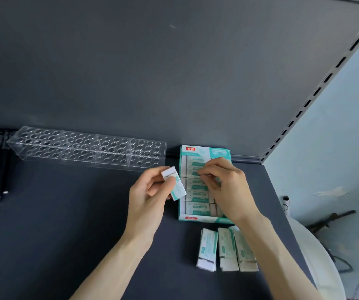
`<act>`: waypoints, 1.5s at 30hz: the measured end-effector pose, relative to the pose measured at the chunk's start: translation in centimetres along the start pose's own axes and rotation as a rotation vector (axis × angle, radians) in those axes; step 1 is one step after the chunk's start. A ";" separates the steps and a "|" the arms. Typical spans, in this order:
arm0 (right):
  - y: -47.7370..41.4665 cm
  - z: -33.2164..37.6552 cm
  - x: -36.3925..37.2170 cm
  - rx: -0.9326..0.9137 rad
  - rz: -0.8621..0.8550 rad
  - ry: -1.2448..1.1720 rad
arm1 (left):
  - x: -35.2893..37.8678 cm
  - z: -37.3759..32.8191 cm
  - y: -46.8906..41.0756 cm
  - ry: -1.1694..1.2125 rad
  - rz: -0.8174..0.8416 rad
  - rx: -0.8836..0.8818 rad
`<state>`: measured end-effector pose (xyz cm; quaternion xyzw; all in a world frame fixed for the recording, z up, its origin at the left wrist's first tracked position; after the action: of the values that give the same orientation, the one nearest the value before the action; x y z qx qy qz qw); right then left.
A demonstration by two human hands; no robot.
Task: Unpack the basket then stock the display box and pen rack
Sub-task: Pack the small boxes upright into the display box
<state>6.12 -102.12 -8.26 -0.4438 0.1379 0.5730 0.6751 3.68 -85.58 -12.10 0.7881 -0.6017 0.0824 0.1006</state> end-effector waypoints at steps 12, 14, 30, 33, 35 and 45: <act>1.7 0.9 -1.0 0.308 0.198 -0.597 | 0.7 -0.9 0.6 0.016 0.115 0.033; 2.0 1.0 -1.3 0.314 0.175 -0.658 | 1.0 -0.9 0.8 0.027 0.156 0.048; 2.3 -3.4 -4.1 0.131 -0.085 0.159 | 2.3 0.5 2.0 -0.805 0.297 0.281; 2.0 -3.1 -3.7 0.086 -0.100 0.209 | 2.3 0.5 1.9 -0.823 0.297 0.300; 1.8 -2.8 -3.4 0.059 -0.099 0.208 | 2.3 0.5 1.9 -0.818 0.299 0.313; 1.0 -2.5 -3.0 0.085 -0.045 0.232 | 2.1 0.6 1.9 -0.806 0.261 0.294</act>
<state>5.07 -106.05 -8.04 -0.4812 0.2294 0.4959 0.6855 2.37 -88.18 -12.04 0.6807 -0.6692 -0.1347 -0.2661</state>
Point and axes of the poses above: each hand's wrist, its own y-axis away from the middle knuckle, its own x-axis out of the palm, z = x × y, the point moved 7 cm from there along -y, towards the middle knuckle, and after that the axes turned 7 degrees about -z, right-handed, at the moved point
